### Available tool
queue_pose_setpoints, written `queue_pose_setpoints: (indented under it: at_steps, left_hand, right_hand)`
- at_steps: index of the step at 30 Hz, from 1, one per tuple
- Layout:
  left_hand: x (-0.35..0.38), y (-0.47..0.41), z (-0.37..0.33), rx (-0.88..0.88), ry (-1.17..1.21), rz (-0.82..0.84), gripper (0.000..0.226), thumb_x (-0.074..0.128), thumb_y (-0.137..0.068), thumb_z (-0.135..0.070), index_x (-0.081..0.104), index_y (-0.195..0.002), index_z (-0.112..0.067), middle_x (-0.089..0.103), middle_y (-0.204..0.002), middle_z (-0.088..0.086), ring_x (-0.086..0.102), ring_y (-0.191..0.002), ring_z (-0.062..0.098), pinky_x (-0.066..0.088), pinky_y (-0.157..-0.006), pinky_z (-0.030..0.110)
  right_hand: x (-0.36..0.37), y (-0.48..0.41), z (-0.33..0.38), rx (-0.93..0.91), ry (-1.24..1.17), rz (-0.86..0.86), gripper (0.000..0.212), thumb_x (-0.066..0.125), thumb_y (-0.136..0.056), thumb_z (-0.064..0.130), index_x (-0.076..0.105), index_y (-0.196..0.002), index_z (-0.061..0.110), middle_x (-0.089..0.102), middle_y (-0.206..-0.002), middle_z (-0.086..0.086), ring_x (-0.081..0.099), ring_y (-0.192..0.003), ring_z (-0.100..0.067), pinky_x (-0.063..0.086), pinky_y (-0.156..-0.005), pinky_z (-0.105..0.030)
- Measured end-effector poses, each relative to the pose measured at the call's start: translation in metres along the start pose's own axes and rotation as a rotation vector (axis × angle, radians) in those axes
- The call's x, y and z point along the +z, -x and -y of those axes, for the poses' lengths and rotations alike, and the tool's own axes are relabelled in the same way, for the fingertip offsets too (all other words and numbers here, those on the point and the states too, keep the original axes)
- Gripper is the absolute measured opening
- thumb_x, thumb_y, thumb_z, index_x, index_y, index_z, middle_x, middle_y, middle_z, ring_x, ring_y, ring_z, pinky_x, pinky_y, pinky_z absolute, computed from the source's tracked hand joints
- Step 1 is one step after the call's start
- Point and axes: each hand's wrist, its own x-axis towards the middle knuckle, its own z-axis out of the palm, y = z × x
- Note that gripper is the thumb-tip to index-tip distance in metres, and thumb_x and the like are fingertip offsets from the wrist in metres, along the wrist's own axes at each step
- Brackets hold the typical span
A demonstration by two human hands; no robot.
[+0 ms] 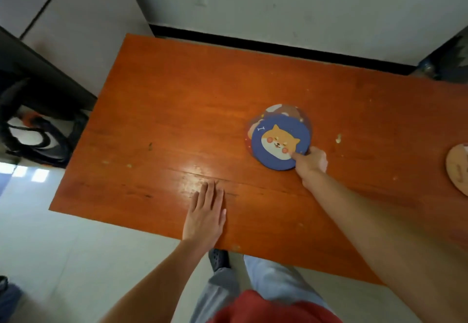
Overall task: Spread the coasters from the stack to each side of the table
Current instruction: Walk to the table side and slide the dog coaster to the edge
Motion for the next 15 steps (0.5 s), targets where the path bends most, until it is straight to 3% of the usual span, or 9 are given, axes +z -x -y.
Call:
queue_pose_setpoints:
  at_steps: [2,6,10,15]
  left_hand:
    - [0.009,0.002,0.005,0.024,0.004,-0.032,0.061,0.019,-0.098,-0.044,0.026,-0.149,-0.012,0.027,-0.157,0.015,0.022,-0.145,0.032,0.023,-0.115,0.046]
    - [0.025,0.001,0.015,0.087,0.015,-0.077,0.063,0.015,-0.099,-0.048,0.016,-0.152,-0.014,0.017,-0.16,0.014,0.01,-0.148,0.029,0.009,-0.12,0.044]
    - [0.032,-0.001,0.018,0.109,0.027,-0.097,0.064,0.014,-0.098,-0.048,0.013,-0.153,-0.014,0.012,-0.161,0.013,0.004,-0.149,0.028,0.004,-0.12,0.045]
    - [0.031,0.001,0.02,0.135,0.027,-0.123,0.063,0.015,-0.098,-0.045,0.016,-0.152,-0.013,0.011,-0.161,0.014,0.004,-0.149,0.029,0.009,-0.12,0.047]
  right_hand:
    - [0.006,0.008,-0.004,0.018,-0.151,-0.007,0.012,0.071,-0.085,0.017,0.062,-0.093,0.013,0.066,-0.098,-0.01,0.062,-0.078,-0.027,0.058,-0.062,-0.04]
    - [0.006,0.032,-0.016,0.011,-0.346,0.021,0.015,0.069,-0.088,0.016,0.059,-0.097,0.021,0.063,-0.093,0.006,0.064,-0.064,-0.013,0.054,-0.045,-0.025]
    - [0.002,0.067,-0.051,-0.052,-0.308,0.185,0.012,0.068,-0.089,0.017,0.062,-0.09,0.027,0.067,-0.09,0.006,0.063,-0.06,-0.013,0.05,-0.041,-0.022]
    - [0.005,0.106,-0.099,-0.155,-0.108,0.283,0.012,0.064,-0.093,0.021,0.062,-0.104,0.019,0.069,-0.09,0.003,0.066,-0.065,-0.018,0.054,-0.046,-0.028]
